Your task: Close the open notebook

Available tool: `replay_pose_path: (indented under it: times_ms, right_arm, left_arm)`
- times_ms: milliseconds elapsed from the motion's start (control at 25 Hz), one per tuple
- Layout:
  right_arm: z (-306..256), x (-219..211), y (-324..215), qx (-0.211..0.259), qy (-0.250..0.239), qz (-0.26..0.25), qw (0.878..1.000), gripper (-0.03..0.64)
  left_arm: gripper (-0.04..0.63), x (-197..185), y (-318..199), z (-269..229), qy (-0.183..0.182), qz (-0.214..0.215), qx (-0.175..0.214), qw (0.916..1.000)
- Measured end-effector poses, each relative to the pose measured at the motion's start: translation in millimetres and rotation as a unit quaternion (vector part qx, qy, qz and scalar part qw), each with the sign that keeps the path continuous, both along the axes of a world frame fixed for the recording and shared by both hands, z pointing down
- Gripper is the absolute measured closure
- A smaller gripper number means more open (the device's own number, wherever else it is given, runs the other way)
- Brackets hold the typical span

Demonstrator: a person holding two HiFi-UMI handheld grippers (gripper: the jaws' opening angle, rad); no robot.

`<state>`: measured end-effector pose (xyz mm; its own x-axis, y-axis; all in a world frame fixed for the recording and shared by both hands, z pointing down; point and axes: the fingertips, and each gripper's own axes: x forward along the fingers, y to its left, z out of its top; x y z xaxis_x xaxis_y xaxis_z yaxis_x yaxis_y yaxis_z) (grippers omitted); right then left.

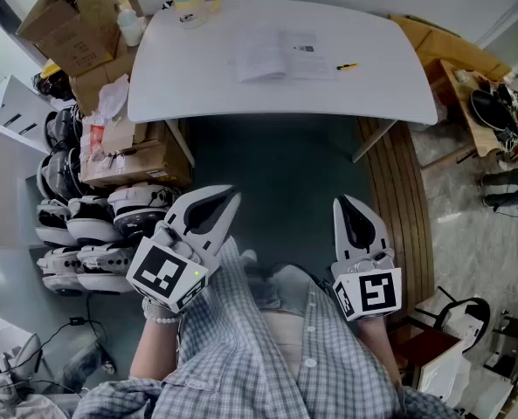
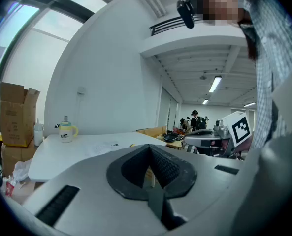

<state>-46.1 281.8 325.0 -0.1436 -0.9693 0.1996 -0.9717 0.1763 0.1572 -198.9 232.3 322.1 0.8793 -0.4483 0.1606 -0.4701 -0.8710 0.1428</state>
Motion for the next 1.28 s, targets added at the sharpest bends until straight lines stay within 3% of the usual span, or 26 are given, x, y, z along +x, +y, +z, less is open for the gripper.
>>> replay_pose_path:
  times_ms: [800,1280]
  right_arm:
    - [4,-14,-3,-0.003,-0.015,0.017,1.000,0.595]
    - [6,-24,-4,-0.007,-0.009,0.022,1.000,0.594]
  left_arm:
    - [0.589,-2,-10,0,0.008,0.027,0.002,0.9996]
    - [0.589,-22,-13,1,0.018,0.017,0.001,0.9997]
